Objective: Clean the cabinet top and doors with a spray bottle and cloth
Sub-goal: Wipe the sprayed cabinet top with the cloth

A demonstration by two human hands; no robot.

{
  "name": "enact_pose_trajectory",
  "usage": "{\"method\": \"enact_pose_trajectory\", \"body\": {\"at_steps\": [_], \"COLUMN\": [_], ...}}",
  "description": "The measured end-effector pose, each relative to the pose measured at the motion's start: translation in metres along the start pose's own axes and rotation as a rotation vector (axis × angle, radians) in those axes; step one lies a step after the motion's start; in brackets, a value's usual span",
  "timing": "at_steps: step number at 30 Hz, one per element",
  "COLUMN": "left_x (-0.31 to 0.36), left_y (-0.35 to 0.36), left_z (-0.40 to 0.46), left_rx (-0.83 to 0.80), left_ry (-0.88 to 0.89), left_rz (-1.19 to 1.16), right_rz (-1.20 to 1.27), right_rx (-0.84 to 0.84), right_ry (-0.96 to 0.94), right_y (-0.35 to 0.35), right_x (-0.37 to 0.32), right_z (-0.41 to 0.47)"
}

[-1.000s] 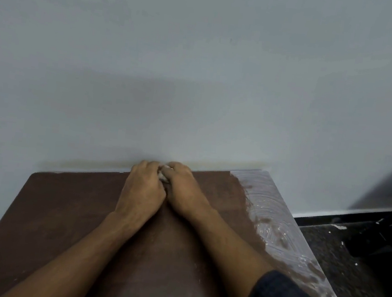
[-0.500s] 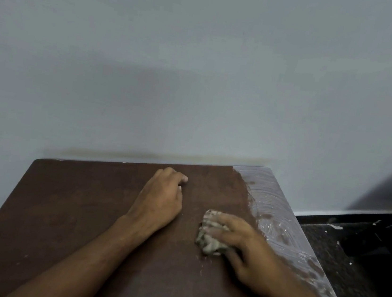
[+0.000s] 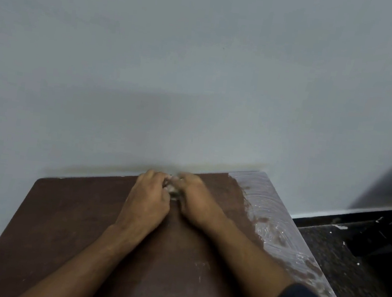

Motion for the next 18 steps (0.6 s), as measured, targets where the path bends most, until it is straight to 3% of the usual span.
{"method": "enact_pose_trajectory", "body": {"at_steps": [5, 11, 13, 16, 18], "left_x": [0.007, 0.006, 0.007, 0.004, 0.003], "left_y": [0.005, 0.003, -0.002, -0.008, -0.007], "left_z": [-0.005, -0.005, -0.01, -0.019, -0.023], "left_rx": [-0.036, -0.042, -0.056, -0.072, -0.079], "left_ry": [0.012, 0.008, 0.018, 0.011, 0.007], "left_rz": [-0.04, -0.051, -0.051, -0.06, -0.056], "right_rz": [-0.227, -0.066, -0.122, -0.235, -0.211], "right_rx": [0.148, -0.012, 0.042, 0.114, 0.1], "right_ry": [0.303, -0.024, 0.039, 0.298, 0.284], "right_y": [-0.036, 0.001, -0.02, -0.039, -0.033], "right_x": [0.073, 0.006, 0.032, 0.086, 0.074], "right_z": [-0.003, -0.015, -0.006, -0.002, -0.009]}}
Point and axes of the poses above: each hand's wrist, its own z-axis towards the middle knuckle, its own y-axis out of the palm, x = y × z, the point moved 10 cm from there along z, towards the middle knuckle, and after that the axes turned 1 degree about z, right-handed, at the moved point
